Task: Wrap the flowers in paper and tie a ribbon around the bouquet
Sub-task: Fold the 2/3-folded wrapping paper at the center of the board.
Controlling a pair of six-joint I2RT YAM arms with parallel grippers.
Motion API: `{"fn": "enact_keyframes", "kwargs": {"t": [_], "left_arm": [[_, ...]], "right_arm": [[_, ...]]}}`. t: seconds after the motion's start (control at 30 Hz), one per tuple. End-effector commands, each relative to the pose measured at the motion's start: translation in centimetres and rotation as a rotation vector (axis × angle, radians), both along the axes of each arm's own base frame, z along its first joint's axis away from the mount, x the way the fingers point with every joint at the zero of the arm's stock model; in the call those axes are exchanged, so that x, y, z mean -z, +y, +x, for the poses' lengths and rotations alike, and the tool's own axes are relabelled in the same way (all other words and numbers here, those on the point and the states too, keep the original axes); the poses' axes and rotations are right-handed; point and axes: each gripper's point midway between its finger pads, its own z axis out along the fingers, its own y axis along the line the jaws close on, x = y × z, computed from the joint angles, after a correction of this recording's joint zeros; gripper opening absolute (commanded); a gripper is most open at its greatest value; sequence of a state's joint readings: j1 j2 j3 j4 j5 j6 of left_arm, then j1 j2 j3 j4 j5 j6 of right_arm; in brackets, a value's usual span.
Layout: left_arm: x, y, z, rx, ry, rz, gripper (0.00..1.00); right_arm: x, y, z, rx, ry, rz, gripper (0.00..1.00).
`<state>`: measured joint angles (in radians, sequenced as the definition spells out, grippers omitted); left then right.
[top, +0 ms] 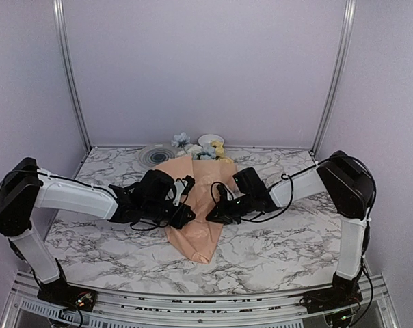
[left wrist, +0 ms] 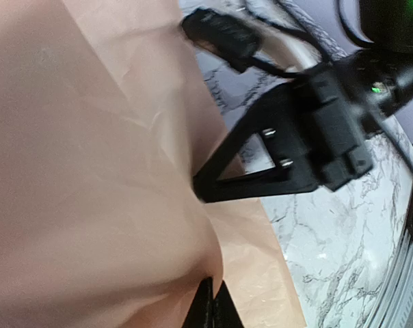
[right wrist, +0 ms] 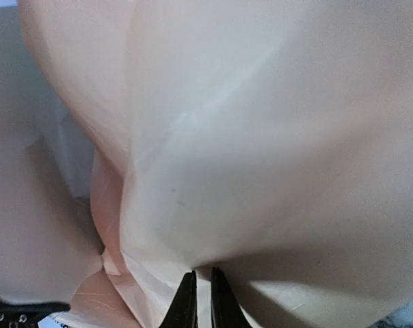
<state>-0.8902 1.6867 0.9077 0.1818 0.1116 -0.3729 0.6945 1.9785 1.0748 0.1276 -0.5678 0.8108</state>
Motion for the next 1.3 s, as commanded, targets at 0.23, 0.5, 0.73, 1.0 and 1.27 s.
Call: {"fn": "enact_keyframes", "kwargs": {"t": [0.23,0.5,0.73,1.0,1.27], "left_arm": [[-0.4,-6.0,-2.3,0.237,-0.103,0.118,0.0],[2.2,-6.5,-2.5,0.261,-0.064,0.147,0.0],[3.0,-6.3,-2.4,0.26,-0.059,0.164,0.0],[3.1,-6.4,-2.3,0.255,-0.061,0.168,0.0],[3.2,-6.0,-2.2,0.245,-0.065,0.184,0.0]], "right_arm": [[1.4,1.1,-0.1,-0.024,0.024,0.064,0.08],[-4.0,-1.8,0.8,0.14,-0.041,0.146,0.09],[-7.4,-5.3,1.5,0.308,-0.104,0.18,0.28],[-8.6,-4.2,1.4,0.241,-0.137,0.211,0.63],[-9.4,-4.6,0.9,0.264,-0.17,0.222,0.64]]}}
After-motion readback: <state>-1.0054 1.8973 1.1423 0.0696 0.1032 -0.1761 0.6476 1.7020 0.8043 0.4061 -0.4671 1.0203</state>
